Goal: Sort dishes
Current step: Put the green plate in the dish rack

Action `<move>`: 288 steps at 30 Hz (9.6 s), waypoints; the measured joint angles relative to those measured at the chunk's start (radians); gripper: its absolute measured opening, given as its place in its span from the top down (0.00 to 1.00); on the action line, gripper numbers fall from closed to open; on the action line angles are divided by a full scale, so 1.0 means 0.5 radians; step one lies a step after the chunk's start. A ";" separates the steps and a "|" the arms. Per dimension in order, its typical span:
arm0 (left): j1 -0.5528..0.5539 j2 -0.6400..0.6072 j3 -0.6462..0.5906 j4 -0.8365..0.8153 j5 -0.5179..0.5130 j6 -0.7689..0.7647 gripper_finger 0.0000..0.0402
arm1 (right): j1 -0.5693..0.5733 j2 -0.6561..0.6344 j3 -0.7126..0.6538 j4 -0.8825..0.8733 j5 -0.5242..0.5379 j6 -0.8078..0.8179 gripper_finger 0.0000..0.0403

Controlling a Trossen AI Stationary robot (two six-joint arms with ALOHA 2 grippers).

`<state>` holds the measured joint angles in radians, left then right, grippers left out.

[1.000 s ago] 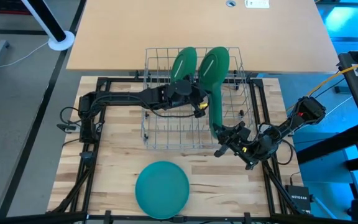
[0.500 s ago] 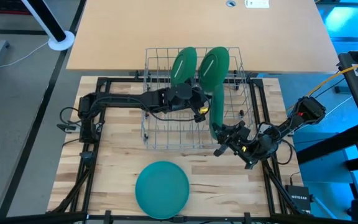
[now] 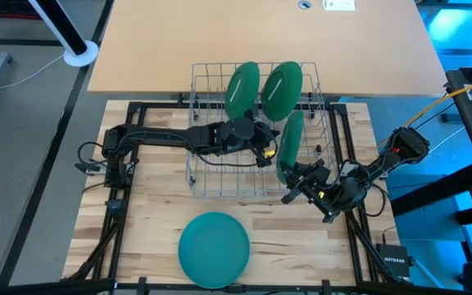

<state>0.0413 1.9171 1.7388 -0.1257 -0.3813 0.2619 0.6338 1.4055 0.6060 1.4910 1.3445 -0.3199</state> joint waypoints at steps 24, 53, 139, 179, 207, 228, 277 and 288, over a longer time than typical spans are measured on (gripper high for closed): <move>-0.158 0.000 0.000 -0.047 -0.056 0.084 1.00 | 0.002 0.000 0.000 -0.001 -0.093 -0.002 0.65; -0.270 -0.023 -0.002 -0.088 -0.369 0.234 1.00 | 0.002 -0.012 -0.003 -0.034 -0.192 -0.056 0.97; -0.339 -0.095 0.003 -0.257 -0.094 -0.149 0.63 | 0.080 -0.044 -0.199 -0.156 -0.004 0.316 0.79; -0.570 0.189 0.000 -0.134 -0.207 -1.301 0.65 | 0.080 -0.044 -0.198 -0.158 -0.039 0.313 0.91; -0.572 0.189 0.000 -0.137 -0.205 -1.295 0.65 | 0.131 -0.143 -0.298 0.151 -0.328 -0.012 0.97; -0.567 0.189 0.000 -0.134 -0.280 -1.357 0.65 | 0.197 -0.529 -0.592 0.010 -0.491 0.023 0.97; -0.565 0.188 0.000 -0.137 -0.279 -1.357 0.65 | 0.014 -0.527 -0.872 -0.331 -0.483 0.662 0.75; -0.565 0.188 0.000 -0.137 -0.279 -1.357 0.65 | 0.014 -0.528 -0.872 -0.383 -0.625 0.578 0.75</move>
<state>-0.2413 2.0113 1.7386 -0.1944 -0.5209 -0.4164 0.6407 1.1416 0.1699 1.2995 1.0323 -0.0311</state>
